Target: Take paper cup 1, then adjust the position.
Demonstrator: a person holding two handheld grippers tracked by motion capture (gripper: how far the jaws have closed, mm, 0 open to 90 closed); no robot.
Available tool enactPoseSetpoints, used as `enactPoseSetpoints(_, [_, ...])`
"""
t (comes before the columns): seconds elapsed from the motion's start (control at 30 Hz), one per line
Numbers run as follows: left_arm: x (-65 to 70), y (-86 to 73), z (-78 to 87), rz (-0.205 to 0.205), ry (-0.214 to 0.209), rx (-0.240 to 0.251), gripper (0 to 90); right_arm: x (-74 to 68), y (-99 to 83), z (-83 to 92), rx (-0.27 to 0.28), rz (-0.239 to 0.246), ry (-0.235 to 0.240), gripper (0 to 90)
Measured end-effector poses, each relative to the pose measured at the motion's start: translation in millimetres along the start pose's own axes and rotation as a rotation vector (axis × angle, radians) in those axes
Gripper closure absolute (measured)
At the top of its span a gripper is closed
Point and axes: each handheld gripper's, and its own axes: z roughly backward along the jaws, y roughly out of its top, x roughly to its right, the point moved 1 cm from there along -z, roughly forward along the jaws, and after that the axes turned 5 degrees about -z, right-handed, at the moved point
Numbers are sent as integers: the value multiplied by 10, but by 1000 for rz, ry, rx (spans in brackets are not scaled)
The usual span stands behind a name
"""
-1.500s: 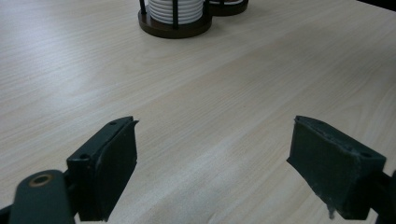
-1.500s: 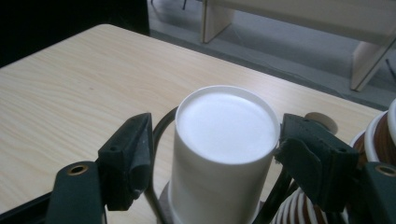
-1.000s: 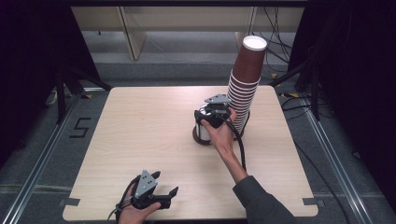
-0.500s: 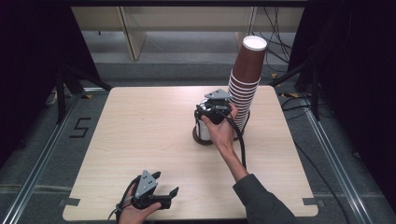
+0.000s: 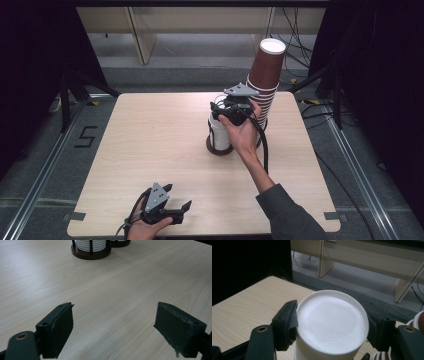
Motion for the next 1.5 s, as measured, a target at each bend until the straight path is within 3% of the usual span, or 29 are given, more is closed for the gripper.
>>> enactPoseSetpoints(0.2, [-6,0,1,3,5,-2,148,-59,-6,125,-2,-3,52,347])
enactPoseSetpoints(0.23, [-11,-1,2,5,7,-1,148,-71,-19,176,6,21,75,347])
enactPoseSetpoints(0.37, [-19,-3,-4,8,4,5,148,-99,-59,257,6,36,98,347])
enactPoseSetpoints(0.43, [-9,-4,-5,17,12,4,148,-142,-129,350,-7,39,141,347])
enactPoseSetpoints(0.77, [-11,-10,-19,21,13,2,148,-200,-415,531,-52,63,233,347])
enactPoseSetpoints(0.93, [-20,-11,-11,18,15,-6,148,-208,-503,556,-62,62,255,348])
enactPoseSetpoints(1.1, [-11,-8,-17,22,14,-2,148,-233,-625,610,-90,90,269,347])
enactPoseSetpoints(1.2, [-15,-11,-14,17,15,-7,148,-256,-680,632,-102,74,278,347])
enactPoseSetpoints(1.27, [-19,-9,-12,19,15,-5,148,-261,-721,634,-100,98,289,347])
enactPoseSetpoints(1.4, [-22,-10,-14,18,10,13,148,-288,-778,671,-110,75,332,347])
enactPoseSetpoints(1.5, [-10,-7,6,27,9,37,148,-320,-806,694,-118,85,341,347])
